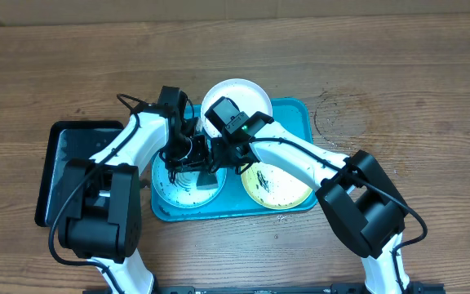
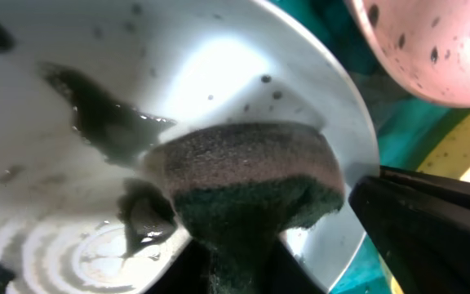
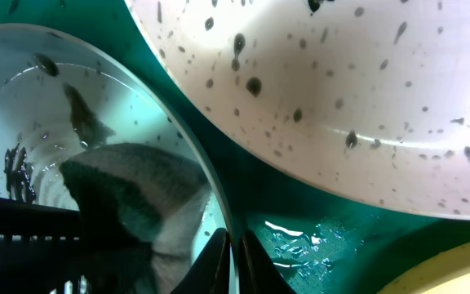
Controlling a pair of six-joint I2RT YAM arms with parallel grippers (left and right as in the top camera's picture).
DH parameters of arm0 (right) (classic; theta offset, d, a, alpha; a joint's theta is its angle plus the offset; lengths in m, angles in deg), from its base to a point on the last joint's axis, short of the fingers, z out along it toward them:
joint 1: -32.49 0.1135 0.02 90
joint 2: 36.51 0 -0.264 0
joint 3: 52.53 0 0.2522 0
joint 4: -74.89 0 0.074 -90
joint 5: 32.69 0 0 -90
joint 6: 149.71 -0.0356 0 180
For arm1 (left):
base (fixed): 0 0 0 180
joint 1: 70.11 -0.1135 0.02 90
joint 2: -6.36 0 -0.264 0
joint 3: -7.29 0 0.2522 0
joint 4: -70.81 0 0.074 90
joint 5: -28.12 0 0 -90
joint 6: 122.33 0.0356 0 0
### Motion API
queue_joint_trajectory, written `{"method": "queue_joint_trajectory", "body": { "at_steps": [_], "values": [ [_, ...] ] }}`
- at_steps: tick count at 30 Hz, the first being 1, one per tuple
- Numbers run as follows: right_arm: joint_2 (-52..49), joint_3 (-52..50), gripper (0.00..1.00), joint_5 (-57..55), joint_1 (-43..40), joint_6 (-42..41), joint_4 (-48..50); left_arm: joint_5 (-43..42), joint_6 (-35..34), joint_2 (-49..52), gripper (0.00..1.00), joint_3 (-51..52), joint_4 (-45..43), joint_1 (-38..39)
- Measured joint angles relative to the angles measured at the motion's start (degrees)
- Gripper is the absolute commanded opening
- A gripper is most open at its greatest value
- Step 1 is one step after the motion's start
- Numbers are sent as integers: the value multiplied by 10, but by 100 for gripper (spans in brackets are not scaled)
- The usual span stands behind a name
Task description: Clean dirty plates on tray and stack at the side
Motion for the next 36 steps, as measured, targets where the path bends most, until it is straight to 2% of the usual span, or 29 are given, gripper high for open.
{"method": "queue_joint_trajectory", "body": {
  "at_steps": [5, 12, 21, 27, 32, 36],
  "values": [
    [0, 0, 8, 0, 0, 0, 0, 27, -1, 0, 4, 0, -2, 1],
    [0, 0, 7, 7, 0, 0, 1, 99, -1, 0, 4, -2, 2, 1],
    [0, 0, 4, 23, 1, 0, 5, 308, -60, -5, 4, -6, 23, 7],
    [0, 0, 4, 25, 1, 4, 1, 419, -65, -2, 4, -5, 31, 4],
    [0, 0, 4, 26, 1, 6, -1, 446, -66, 2, 4, -26, 64, 4],
    [0, 0, 4, 24, 1, 13, -7, 436, -70, 4, 4, -73, 92, 3]
  ]
}}
